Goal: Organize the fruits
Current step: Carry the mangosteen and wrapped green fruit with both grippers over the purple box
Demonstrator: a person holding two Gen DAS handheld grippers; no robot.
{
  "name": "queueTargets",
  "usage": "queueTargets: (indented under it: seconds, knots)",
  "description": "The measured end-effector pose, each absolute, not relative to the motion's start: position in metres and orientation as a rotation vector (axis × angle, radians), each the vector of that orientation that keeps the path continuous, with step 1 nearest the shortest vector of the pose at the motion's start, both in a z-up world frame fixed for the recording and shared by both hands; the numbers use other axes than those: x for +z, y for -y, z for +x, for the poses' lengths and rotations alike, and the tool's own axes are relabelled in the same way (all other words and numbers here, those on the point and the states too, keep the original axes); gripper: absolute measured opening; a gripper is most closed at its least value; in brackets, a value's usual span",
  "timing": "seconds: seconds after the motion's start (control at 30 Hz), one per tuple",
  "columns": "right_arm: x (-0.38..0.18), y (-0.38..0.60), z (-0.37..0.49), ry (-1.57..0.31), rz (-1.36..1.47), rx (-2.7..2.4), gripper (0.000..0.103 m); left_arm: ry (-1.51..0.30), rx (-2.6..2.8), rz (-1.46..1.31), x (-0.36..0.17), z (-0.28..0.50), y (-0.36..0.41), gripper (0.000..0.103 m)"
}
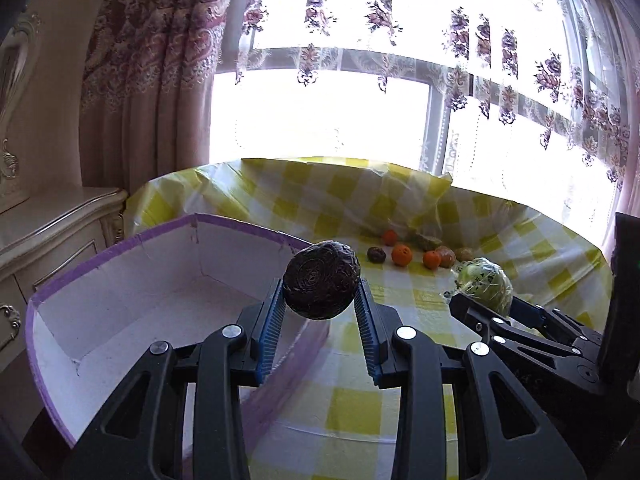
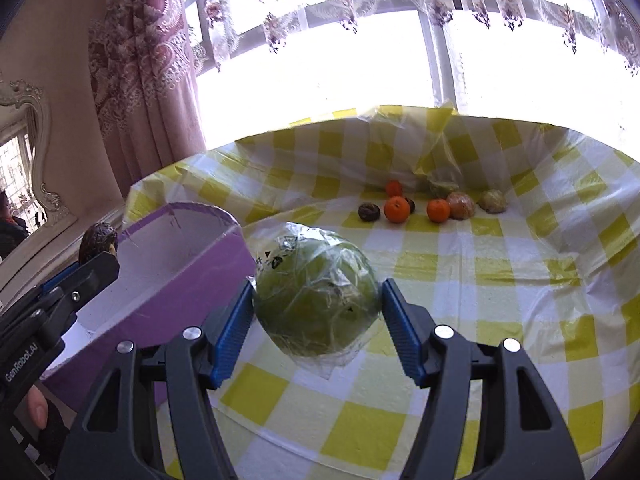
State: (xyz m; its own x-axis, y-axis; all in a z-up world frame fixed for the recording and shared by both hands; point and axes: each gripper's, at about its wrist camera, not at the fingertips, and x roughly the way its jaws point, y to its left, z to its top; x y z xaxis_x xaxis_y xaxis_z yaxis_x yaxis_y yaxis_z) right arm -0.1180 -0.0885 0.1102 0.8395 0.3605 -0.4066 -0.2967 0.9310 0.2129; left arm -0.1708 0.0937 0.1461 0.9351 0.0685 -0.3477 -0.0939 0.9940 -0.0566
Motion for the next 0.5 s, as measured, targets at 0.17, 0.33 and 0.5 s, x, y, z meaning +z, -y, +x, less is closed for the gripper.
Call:
queueTargets:
  seconds: [0.17,0.33,0.5]
  knots:
    - [0.138,0.051,-0.162,-0.167,0.079,0.421,0.065,-0.286,0.211,-0.085,0.156,-0.192,-0.128,0.034]
    - [0.157,0.009,-0.172,-0.131,0.012,0.515,0.065,-0.304,0.306,-0.098,0.152,-0.2,-0.163,0.034]
    - [0.162,-0.046,-0.152,-0.247,-0.079,0.602,0.065,-0.388,0.397,-0.117,0.139,-0.197,-0.2,0.034]
